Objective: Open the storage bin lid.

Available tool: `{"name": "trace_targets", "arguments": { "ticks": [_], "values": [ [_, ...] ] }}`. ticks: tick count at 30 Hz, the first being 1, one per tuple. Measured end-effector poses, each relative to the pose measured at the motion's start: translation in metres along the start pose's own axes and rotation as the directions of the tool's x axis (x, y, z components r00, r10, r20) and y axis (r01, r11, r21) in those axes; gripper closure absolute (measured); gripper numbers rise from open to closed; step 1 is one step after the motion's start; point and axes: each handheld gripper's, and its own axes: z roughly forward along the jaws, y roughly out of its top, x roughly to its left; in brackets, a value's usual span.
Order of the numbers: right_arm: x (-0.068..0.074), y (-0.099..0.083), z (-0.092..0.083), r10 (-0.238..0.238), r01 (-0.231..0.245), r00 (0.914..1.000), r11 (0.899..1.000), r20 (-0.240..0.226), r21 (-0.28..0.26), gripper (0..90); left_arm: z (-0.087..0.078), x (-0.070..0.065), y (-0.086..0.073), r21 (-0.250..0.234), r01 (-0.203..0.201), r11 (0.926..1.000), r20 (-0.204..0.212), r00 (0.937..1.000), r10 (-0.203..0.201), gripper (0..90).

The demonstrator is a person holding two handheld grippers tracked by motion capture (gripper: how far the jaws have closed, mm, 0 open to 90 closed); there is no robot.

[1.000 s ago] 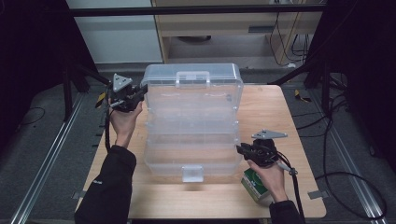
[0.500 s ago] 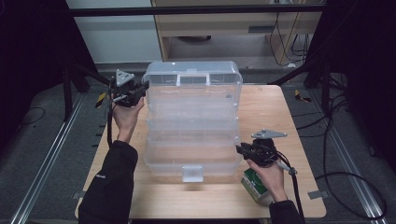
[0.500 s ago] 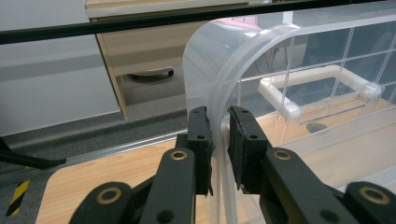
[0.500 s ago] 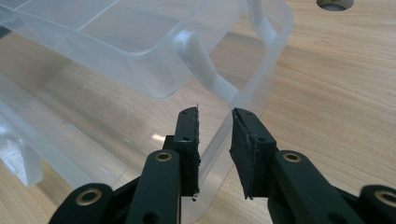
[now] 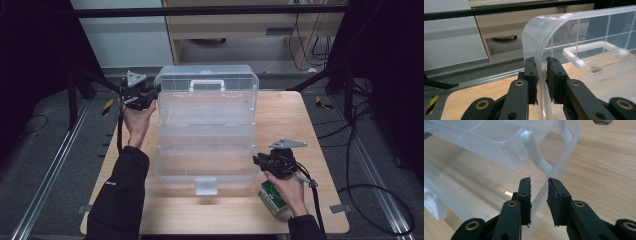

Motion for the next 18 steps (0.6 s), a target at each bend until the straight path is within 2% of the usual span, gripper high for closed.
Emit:
{"name": "trace_targets", "arguments": {
  "ticks": [5, 7, 18],
  "values": [
    [0.000, 0.000, 0.000, -0.001, 0.001, 1.0000, 1.000, 0.001, 0.001, 72.8, 0.004, 0.002, 0.000, 0.003, 0.010, 0.9999, 0.002, 0.9999, -0.010, 78.5],
    [0.000, 0.000, 0.000, -0.001, 0.001, 1.0000, 1.000, 0.001, 0.001, 72.7, 0.008, 0.001, 0.002, 0.015, 0.003, 0.9999, -0.009, 1.0000, -0.003, 78.3],
    [0.000, 0.000, 0.000, -0.004, 0.004, 1.0000, 1.000, -0.002, 0.000, 72.6, 0.020, 0.003, 0.002, 0.025, 0.024, 0.9994, -0.024, 0.9994, -0.024, 78.1]
  ]
}}
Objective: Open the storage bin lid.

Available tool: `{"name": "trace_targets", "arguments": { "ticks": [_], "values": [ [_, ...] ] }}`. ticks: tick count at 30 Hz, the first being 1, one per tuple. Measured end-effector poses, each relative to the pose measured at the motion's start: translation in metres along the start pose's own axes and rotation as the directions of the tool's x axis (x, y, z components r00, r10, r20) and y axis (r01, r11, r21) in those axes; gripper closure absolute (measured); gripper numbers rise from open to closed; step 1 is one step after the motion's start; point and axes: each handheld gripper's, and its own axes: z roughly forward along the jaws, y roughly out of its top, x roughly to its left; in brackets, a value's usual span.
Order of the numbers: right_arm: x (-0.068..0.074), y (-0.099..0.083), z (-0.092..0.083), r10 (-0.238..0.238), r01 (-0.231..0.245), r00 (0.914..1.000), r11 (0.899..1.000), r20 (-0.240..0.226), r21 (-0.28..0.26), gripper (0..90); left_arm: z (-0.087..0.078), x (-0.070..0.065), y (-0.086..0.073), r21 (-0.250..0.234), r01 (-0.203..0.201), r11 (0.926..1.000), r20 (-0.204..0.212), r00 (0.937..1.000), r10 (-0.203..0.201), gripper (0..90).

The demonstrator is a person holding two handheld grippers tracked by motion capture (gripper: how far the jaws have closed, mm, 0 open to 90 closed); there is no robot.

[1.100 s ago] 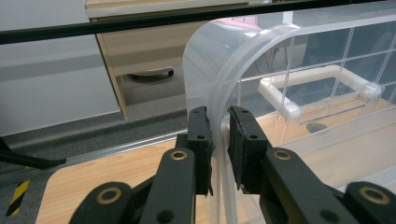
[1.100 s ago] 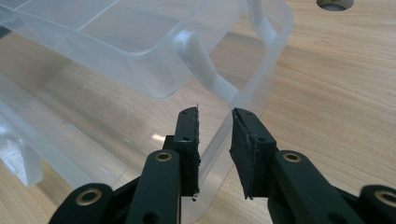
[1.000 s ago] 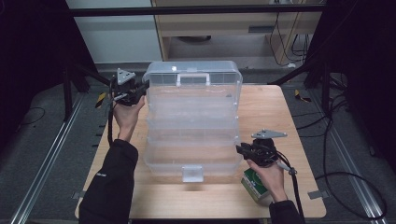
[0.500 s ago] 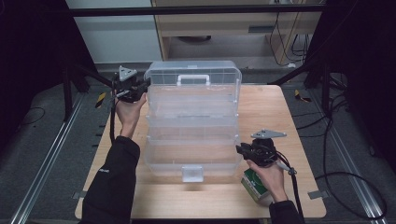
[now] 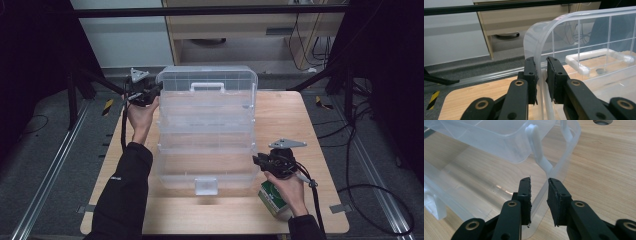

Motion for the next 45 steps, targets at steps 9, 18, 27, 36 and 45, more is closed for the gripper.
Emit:
{"name": "trace_targets", "arguments": {
  "ticks": [9, 18, 27, 36, 45],
  "values": [
    [0.000, 0.000, 0.000, 0.001, -0.001, 1.0000, 1.000, -0.003, 0.000, 72.5, 0.011, 0.004, -0.001, 0.006, 0.017, 0.9998, 0.000, 0.9998, -0.017, 77.9],
    [-0.001, 0.000, 0.000, 0.007, -0.007, 0.9999, 1.000, -0.009, 0.003, 72.1, 0.025, 0.005, 0.000, 0.035, 0.019, 0.9992, -0.017, 0.9997, -0.018, 77.4],
    [-0.001, 0.001, 0.001, 0.009, -0.009, 0.9999, 1.000, -0.009, 0.010, 71.5, 0.036, 0.006, -0.001, 0.050, 0.030, 0.9983, -0.029, 0.9992, -0.028, 77.3],
    [-0.001, 0.001, 0.001, 0.004, -0.004, 1.0000, 1.000, -0.008, 0.012, 71.4, 0.044, 0.006, -0.004, 0.060, 0.050, 0.9969, -0.043, 0.9980, -0.047, 77.3],
    [-0.001, 0.002, 0.001, -0.002, 0.002, 1.0000, 1.000, -0.004, 0.018, 71.5, 0.049, 0.009, -0.005, 0.089, 0.020, 0.9958, -0.047, 0.9988, -0.016, 75.4]
  ]
}}
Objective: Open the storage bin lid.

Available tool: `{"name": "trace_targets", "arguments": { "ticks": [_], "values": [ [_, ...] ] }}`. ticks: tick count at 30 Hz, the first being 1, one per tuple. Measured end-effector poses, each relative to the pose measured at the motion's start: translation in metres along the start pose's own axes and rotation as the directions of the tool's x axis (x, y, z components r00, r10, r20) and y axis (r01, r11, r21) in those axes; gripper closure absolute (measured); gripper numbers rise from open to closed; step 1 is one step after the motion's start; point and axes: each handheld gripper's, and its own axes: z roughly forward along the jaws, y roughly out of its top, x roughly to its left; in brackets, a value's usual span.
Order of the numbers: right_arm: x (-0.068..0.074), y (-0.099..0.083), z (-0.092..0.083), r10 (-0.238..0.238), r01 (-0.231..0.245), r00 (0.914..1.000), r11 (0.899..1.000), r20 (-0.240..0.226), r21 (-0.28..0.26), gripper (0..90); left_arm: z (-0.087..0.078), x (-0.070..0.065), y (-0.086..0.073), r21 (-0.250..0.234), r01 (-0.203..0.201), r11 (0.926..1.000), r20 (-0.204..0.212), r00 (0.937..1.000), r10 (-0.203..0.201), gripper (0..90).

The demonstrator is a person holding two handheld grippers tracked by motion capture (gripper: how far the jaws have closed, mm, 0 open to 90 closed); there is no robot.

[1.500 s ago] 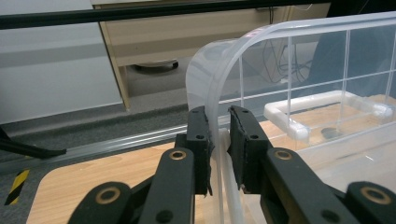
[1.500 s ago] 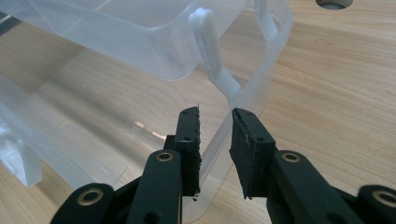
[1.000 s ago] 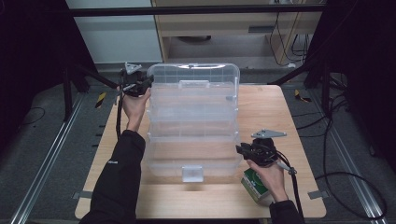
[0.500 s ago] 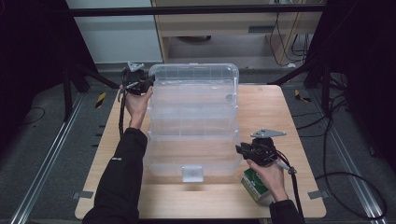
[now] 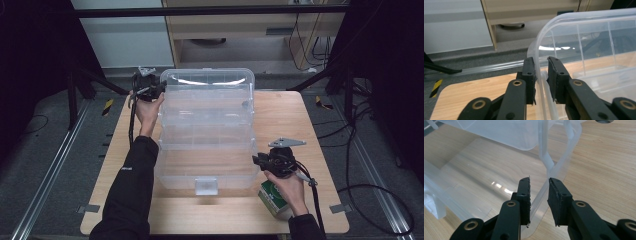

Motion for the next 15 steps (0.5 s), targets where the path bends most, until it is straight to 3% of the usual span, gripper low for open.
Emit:
{"name": "trace_targets", "arguments": {
  "ticks": [1, 3, 6, 15],
  "values": [
    [0.000, 0.000, 0.000, 0.003, -0.003, 1.0000, 1.000, 0.000, 0.001, 71.6, 0.000, 0.001, 0.000, 0.001, -0.005, 1.0000, -0.004, 1.0000, 0.005, 73.7],
    [0.000, 0.000, 0.000, 0.004, -0.004, 1.0000, 1.000, 0.000, 0.003, 71.7, -0.006, 0.006, 0.001, -0.038, 0.025, 0.9990, 0.025, 0.9994, -0.025, 71.0],
    [0.000, 0.001, 0.000, 0.007, -0.007, 1.0000, 1.000, -0.004, 0.015, 72.0, -0.014, 0.013, 0.002, -0.056, 0.061, 0.9966, 0.043, 0.9974, -0.058, 59.1],
    [0.000, 0.000, 0.000, 0.009, -0.009, 1.0000, 1.000, 0.004, 0.006, 71.2, -0.060, 0.027, -0.009, -0.042, 0.039, 0.9983, 0.071, 0.9968, -0.036, 48.8]
  ]
}}
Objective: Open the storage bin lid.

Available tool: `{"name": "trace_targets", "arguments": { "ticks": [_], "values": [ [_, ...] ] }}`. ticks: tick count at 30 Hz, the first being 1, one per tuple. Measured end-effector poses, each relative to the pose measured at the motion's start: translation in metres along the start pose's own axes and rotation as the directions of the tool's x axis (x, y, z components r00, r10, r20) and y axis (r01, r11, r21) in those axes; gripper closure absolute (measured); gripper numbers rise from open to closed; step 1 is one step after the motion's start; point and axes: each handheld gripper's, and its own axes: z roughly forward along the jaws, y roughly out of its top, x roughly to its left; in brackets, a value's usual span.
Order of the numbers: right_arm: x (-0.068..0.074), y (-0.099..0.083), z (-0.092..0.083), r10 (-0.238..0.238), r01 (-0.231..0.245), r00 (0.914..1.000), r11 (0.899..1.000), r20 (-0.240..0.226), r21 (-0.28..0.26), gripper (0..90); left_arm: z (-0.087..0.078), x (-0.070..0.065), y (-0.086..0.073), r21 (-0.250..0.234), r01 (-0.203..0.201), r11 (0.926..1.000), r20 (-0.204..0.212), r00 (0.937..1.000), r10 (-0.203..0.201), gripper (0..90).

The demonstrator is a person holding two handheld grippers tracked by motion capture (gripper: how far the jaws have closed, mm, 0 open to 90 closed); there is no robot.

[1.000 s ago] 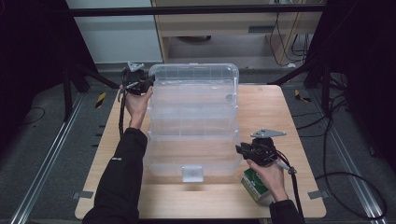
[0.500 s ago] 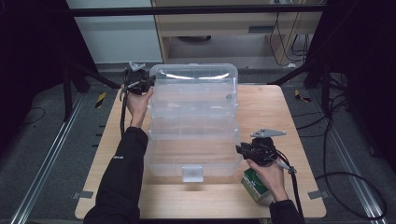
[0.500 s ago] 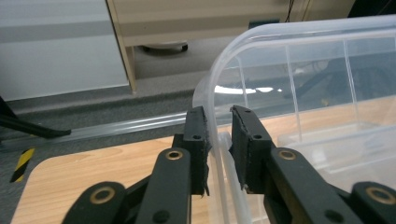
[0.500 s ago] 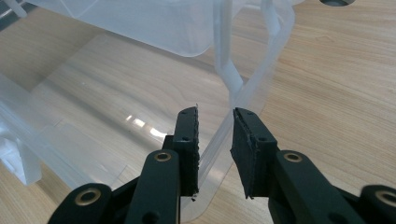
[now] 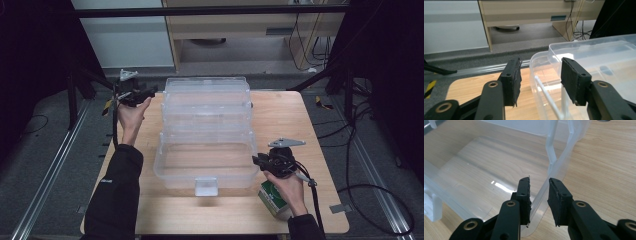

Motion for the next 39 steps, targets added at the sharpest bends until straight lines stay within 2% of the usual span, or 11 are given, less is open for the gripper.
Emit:
{"name": "trace_targets", "arguments": {
  "ticks": [3, 9, 11, 15, 17, 25, 31, 35, 39],
  "values": [
    [0.000, 0.000, 0.000, 0.006, -0.006, 1.0000, 1.000, -0.003, 0.000, 71.2, -0.016, 0.000, -0.004, 0.024, -0.027, 0.9993, 0.024, 0.9994, 0.027, 46.0],
    [0.000, 0.001, 0.000, 0.003, -0.003, 1.0000, 1.000, -0.001, 0.004, 71.2, -0.048, -0.007, -0.015, 0.026, -0.081, 0.9964, 0.045, 0.9958, 0.080, 42.7],
    [0.000, 0.001, 0.000, 0.004, -0.004, 1.0000, 1.000, -0.002, 0.008, 71.1, -0.057, -0.008, -0.020, 0.043, -0.091, 0.9949, 0.059, 0.9943, 0.088, 41.4],
    [0.000, 0.001, 0.000, 0.005, -0.005, 1.0000, 1.000, -0.005, 0.009, 71.0, -0.074, -0.012, -0.029, 0.033, -0.089, 0.9955, 0.088, 0.9925, 0.085, 40.1],
    [0.000, 0.002, 0.000, 0.005, -0.005, 1.0000, 1.000, -0.004, 0.011, 71.0, -0.082, -0.016, -0.035, 0.038, -0.104, 0.9939, 0.093, 0.9907, 0.100, 39.5],
    [0.000, 0.002, 0.000, 0.004, -0.004, 1.0000, 1.000, -0.004, 0.013, 71.0, -0.102, -0.027, -0.068, 0.090, -0.147, 0.9851, 0.094, 0.9859, 0.138, 38.4],
    [0.000, 0.002, 0.000, 0.006, -0.006, 1.0000, 1.000, -0.005, 0.012, 71.0, -0.112, -0.031, -0.090, 0.104, -0.126, 0.9866, 0.116, 0.9867, 0.114, 42.3],
    [0.000, 0.002, 0.000, 0.006, -0.006, 1.0000, 1.000, -0.006, 0.012, 70.9, -0.112, -0.038, -0.104, 0.140, -0.133, 0.9812, 0.130, 0.9848, 0.115, 47.4],
    [0.000, 0.002, 0.000, 0.007, -0.007, 1.0000, 1.000, -0.005, 0.011, 71.0, -0.110, -0.045, -0.120, 0.173, -0.135, 0.9756, 0.166, 0.9803, 0.106, 51.5]
  ]
}}
